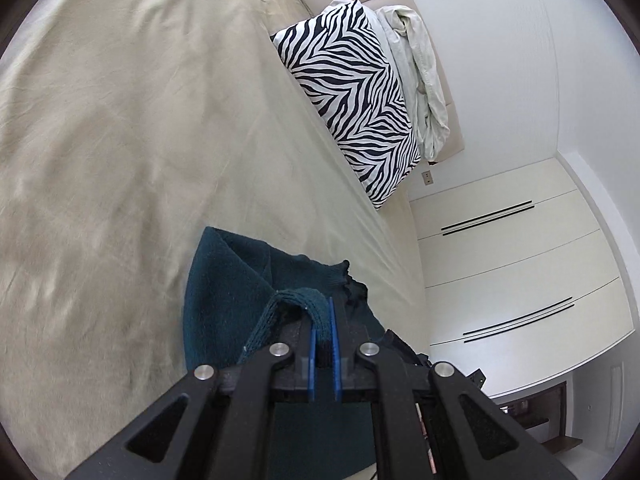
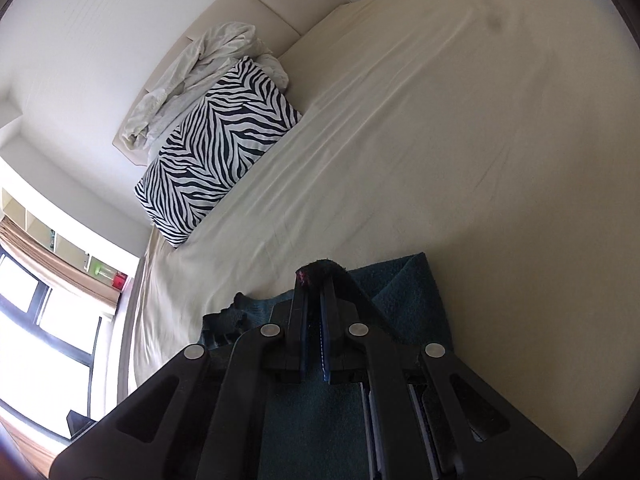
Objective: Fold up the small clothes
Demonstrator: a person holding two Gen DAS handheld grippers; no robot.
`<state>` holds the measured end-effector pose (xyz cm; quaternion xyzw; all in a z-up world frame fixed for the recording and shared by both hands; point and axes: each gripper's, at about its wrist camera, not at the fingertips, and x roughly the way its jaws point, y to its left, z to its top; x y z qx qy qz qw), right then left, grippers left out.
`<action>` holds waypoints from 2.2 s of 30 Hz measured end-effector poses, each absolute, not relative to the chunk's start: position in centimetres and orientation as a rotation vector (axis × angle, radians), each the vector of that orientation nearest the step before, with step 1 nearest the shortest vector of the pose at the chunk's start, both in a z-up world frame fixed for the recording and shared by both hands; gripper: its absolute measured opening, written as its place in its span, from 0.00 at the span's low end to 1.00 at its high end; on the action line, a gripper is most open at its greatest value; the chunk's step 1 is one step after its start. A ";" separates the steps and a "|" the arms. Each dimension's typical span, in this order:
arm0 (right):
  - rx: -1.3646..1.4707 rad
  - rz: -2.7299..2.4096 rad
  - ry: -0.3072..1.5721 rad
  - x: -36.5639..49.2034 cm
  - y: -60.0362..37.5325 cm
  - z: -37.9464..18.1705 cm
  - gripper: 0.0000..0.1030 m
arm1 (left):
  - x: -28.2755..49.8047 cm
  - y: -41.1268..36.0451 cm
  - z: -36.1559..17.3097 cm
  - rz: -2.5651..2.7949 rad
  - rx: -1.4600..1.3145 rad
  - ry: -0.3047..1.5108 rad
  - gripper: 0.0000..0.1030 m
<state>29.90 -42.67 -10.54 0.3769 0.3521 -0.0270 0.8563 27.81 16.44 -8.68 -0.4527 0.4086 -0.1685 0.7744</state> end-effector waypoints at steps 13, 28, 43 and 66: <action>0.718 -0.127 0.771 26.5 -43.4 -13.2 0.59 | 22.6 16.6 -9.4 -0.299 -0.865 0.890 0.53; 0.418 -0.096 0.926 14.4 -40.5 -15.0 0.10 | 14.0 14.1 -11.5 -0.222 -0.668 0.936 0.51; 0.418 -0.170 0.918 11.1 -41.4 -14.8 0.04 | 13.9 14.4 -12.9 -0.185 -0.592 0.967 0.10; 0.626 -0.244 0.776 7.7 -43.5 -13.5 0.55 | 12.6 14.1 -10.7 -0.142 -0.511 0.944 0.10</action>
